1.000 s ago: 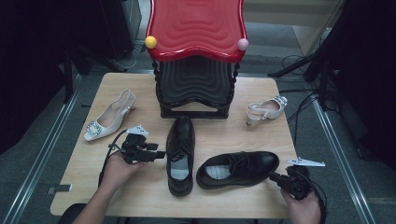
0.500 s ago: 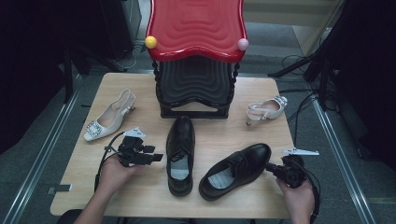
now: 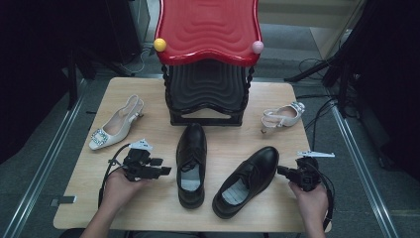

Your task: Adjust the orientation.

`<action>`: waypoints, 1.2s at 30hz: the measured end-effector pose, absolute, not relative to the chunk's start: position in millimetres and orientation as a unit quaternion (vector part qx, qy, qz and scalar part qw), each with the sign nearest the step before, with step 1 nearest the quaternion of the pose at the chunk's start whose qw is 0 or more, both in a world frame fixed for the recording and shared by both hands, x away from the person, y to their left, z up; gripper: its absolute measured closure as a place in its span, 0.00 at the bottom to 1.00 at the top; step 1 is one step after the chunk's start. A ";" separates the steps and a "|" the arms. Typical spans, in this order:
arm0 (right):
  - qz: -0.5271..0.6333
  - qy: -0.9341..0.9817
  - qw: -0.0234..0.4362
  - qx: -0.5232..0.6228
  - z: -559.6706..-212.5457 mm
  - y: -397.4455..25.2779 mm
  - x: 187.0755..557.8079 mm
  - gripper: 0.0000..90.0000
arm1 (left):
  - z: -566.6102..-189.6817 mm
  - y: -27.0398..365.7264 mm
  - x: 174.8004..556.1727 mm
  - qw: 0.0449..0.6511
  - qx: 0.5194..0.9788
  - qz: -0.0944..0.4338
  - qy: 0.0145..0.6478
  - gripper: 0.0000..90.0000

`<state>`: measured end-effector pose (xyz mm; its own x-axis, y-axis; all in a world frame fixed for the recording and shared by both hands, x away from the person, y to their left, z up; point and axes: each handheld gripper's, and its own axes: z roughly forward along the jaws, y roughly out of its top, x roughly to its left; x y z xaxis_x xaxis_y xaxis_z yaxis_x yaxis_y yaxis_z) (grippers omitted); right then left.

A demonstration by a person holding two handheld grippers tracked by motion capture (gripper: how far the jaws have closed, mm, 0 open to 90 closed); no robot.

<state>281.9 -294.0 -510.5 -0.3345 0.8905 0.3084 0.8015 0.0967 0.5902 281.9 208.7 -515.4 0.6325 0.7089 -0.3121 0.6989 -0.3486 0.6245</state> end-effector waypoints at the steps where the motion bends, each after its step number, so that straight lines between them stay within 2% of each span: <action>1: 0.354 0.737 0.065 0.573 -509.5 -294.6 280.4 1.00 | -515.6 208.0 282.3 0.374 0.823 0.008 0.428 0.48; 13: 0.363 0.750 0.066 0.549 -503.4 -278.6 241.9 1.00 | -513.2 199.5 292.6 0.373 0.828 0.006 0.418 0.49; 22: 0.355 0.777 0.041 0.518 -507.0 -246.6 213.2 1.00 | -513.2 200.1 298.4 0.384 0.824 0.004 0.417 0.49; 36: 0.353 0.784 0.023 0.511 -512.1 -239.8 221.7 1.00 | -513.2 197.1 296.4 0.378 0.828 0.011 0.413 0.49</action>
<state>221.7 -239.8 -512.1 -0.4767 0.8171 0.3240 0.7845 0.2292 0.5762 296.4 197.1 -513.2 0.6580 0.6930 -0.2947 0.6767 -0.3724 0.6352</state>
